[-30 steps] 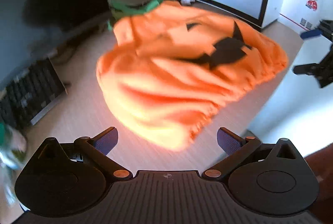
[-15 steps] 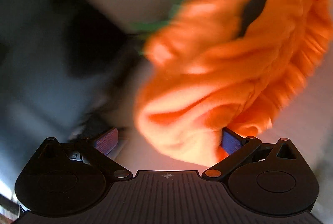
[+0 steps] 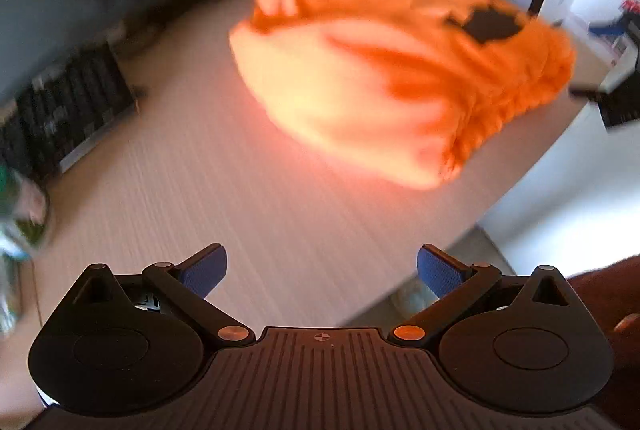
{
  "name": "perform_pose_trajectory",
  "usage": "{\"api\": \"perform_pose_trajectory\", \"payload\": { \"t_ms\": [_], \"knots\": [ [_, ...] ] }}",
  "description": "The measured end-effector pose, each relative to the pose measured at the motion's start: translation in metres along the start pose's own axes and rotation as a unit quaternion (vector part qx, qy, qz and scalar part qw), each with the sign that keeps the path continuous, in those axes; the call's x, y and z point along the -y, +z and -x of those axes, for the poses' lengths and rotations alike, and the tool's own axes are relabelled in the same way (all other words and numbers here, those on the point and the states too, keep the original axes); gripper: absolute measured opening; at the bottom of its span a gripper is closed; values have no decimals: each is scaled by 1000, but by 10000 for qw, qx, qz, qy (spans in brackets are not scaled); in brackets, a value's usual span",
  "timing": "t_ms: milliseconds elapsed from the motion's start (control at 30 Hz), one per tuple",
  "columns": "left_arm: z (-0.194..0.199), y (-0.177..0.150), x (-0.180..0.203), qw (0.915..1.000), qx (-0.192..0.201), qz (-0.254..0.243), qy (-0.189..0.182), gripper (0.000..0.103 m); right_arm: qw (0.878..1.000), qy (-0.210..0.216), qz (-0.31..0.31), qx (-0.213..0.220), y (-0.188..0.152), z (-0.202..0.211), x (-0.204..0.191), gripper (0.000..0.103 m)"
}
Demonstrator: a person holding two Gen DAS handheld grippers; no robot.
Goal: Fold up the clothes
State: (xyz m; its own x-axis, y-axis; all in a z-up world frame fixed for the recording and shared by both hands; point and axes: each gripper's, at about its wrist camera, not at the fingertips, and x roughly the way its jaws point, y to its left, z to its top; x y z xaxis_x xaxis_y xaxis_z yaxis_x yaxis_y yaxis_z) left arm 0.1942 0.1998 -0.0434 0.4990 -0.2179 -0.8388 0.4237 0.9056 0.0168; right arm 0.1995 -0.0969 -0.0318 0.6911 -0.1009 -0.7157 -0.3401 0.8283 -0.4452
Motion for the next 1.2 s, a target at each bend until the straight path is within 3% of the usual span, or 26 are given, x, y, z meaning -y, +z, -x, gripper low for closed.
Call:
{"api": "perform_pose_trajectory", "payload": {
  "t_ms": [100,167,233,300,333,367,433,500,567,667,767,967,1100,1200],
  "knots": [
    [7,24,7,9968,497,224,-591,103,9964,460,-691,198,1,19,20,103],
    [7,47,17,9879,896,358,-1212,103,9841,772,-1532,468,8,28,40,103],
    [4,72,29,9722,1347,442,-1866,103,9605,1075,-2471,696,15,29,61,103],
    [-13,95,40,9563,1647,426,-2379,103,9285,1371,-3349,834,19,24,74,103],
    [-27,104,46,9547,1622,468,-2449,103,9112,1518,-3725,890,21,18,78,103],
    [-43,111,48,9583,1474,572,-2380,103,8960,1646,-4018,927,23,11,82,103],
    [-75,114,42,9694,966,851,-2090,103,8805,1878,-4243,969,32,-6,84,103],
    [-97,104,29,9726,503,1267,-1884,103,8888,2026,-4017,872,41,-28,77,103],
    [-108,89,18,9669,192,1676,-1916,103,8994,2179,-3725,695,49,-52,67,103],
    [-103,71,17,9633,204,1908,-1875,103,9091,2452,-3358,265,53,-91,48,103],
    [-93,62,18,9562,140,2240,-1882,103,9057,2645,-3309,-152,47,-117,37,103],
    [-87,56,23,9543,42,2271,-1945,103,9372,2676,-2239,-52,31,-99,14,103],
    [-83,54,21,9571,-1,2142,-1954,103,9552,2334,-1775,-413,31,-82,-8,103],
    [-76,43,13,9537,18,2160,-2091,103,9617,2268,-1461,-494,24,-70,-22,103]
  ]
}}
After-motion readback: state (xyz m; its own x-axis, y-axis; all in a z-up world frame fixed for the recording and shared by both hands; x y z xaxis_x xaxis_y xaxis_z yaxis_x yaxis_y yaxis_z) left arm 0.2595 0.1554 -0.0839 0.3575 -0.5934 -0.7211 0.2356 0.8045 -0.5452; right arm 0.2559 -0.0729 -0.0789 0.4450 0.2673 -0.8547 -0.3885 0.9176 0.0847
